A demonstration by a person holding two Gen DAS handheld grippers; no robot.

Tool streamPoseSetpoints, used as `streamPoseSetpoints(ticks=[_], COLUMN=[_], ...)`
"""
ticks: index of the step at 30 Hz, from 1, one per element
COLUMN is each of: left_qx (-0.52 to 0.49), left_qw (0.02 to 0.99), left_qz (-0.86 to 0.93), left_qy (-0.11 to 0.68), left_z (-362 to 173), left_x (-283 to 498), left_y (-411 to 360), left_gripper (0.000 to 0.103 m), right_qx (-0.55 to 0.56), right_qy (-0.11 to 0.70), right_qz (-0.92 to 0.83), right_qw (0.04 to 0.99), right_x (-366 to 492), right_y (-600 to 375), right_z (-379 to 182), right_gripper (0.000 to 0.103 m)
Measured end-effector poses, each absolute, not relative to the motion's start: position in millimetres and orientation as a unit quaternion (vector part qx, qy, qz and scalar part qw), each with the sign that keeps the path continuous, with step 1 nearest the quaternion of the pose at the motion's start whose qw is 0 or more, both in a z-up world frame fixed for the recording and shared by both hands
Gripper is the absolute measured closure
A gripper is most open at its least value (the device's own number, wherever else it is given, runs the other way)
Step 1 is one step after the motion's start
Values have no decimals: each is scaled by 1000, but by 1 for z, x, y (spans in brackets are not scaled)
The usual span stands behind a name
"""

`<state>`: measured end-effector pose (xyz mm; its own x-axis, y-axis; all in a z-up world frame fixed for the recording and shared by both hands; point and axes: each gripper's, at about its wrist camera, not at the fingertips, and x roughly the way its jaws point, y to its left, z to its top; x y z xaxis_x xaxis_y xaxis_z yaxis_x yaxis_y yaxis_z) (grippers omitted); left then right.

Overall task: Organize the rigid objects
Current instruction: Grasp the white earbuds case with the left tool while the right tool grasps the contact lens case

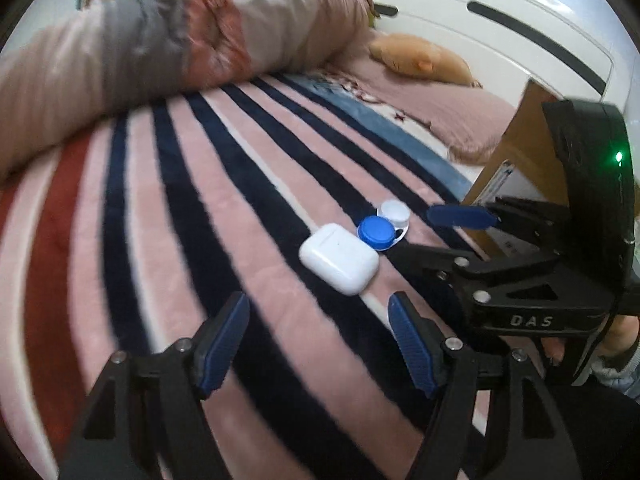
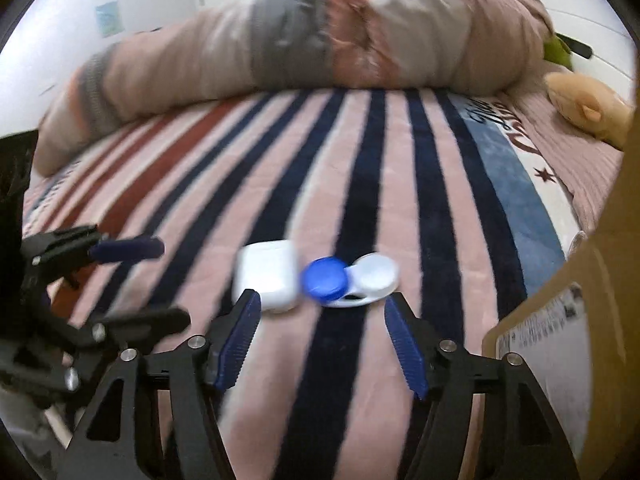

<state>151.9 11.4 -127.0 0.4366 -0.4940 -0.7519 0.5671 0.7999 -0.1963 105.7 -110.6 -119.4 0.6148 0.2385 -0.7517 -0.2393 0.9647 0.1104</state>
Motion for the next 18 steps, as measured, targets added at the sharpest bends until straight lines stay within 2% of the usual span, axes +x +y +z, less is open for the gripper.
streamPoseSetpoints(ticks=[2, 4, 9, 13, 15, 18], left_qx=[45, 48, 52, 58, 62, 75], left_qw=[838, 837, 837, 839, 837, 841], left_qz=[-321, -322, -332, -336, -343, -338], left_qy=[438, 440, 432, 424, 422, 416], left_z=[-139, -146, -150, -150, -149, -147], left_x=[165, 174, 185, 187, 186, 184], left_y=[2, -6, -14, -16, -19, -20], left_gripper=[34, 33, 33, 36, 51, 51], right_qx=[-10, -7, 15, 6, -2, -15], right_qy=[415, 415, 423, 422, 419, 415], right_qz=[117, 112, 122, 134, 136, 137], right_qw=[902, 903, 898, 896, 898, 899], right_x=[116, 124, 138, 137, 131, 123], right_y=[-113, -116, -125, -125, -124, -122], right_z=[-128, -133, -140, -139, -137, -133], right_gripper=[34, 33, 39, 55, 61, 67])
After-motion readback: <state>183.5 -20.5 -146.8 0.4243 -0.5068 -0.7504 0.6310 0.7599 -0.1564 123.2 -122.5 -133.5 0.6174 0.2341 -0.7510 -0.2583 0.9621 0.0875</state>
